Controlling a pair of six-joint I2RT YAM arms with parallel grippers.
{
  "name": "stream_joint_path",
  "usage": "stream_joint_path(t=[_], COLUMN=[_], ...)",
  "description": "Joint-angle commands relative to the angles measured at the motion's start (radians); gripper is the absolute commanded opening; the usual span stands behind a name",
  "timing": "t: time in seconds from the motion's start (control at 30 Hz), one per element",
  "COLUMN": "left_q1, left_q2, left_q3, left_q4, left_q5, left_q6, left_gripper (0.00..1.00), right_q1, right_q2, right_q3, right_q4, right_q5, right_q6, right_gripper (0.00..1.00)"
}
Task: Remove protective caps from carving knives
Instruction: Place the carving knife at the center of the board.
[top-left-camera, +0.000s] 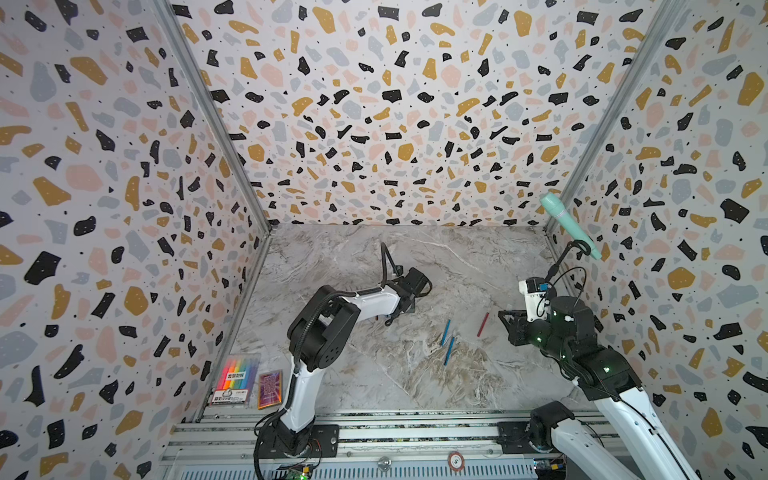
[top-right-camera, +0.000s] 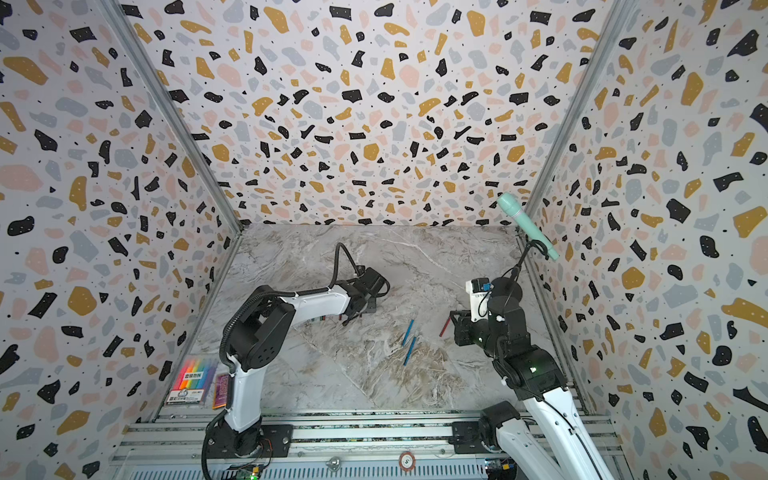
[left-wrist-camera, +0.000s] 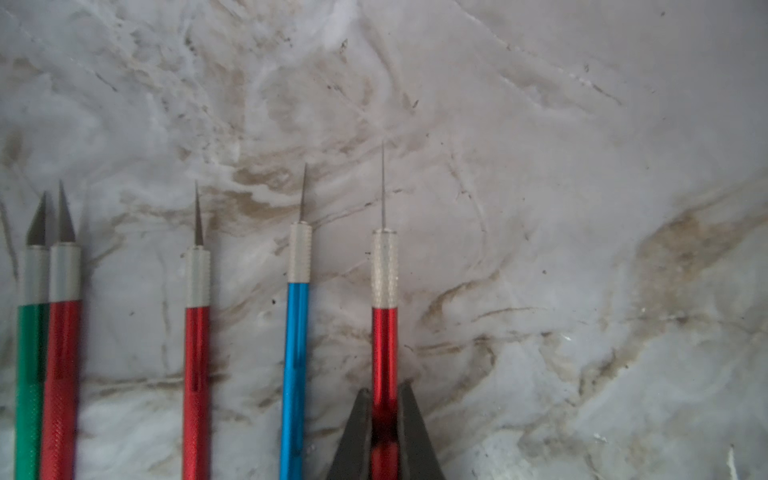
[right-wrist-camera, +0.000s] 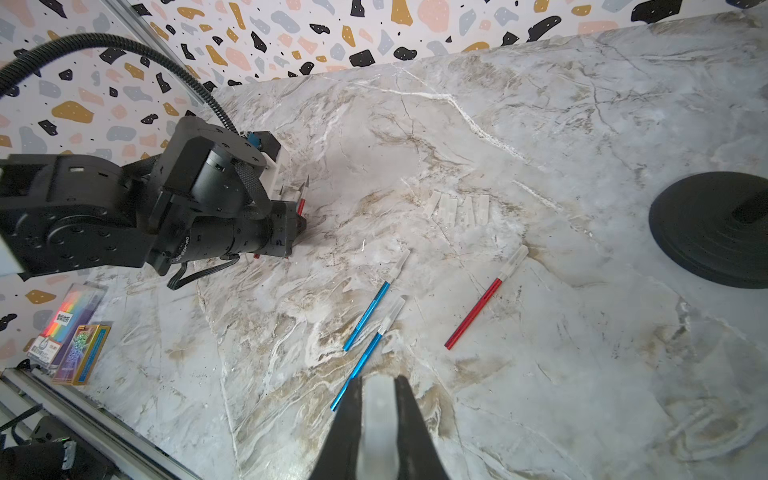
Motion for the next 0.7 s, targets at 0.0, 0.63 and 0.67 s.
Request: stream_joint_path(t=[0.0, 0.63, 0.67], left_q1=[0.011, 0.009, 0.01], left_q2=[0.027, 0.041, 0.04], left_q3=[-0.051, -0.079, -0.074], left_q4=[-0.086, -0.075, -0.077], left_q5=[0.022, 0.024, 0.02], left_q6=[0.009, 0.011, 0.012], left_gripper=[0.12, 0.16, 0.16], right_q1=[0.005, 0.005, 0.005], right_q2=[-0.009, -0.005, -0.006], right_q3=[-0.004, -0.006, -0.007], right_q4=[0.008, 0.01, 0.01], right_q5=[0.007, 0.007, 0.008], right_q6=[-0.01, -0.011, -0.01], right_gripper=[0.0, 0.0, 0.0])
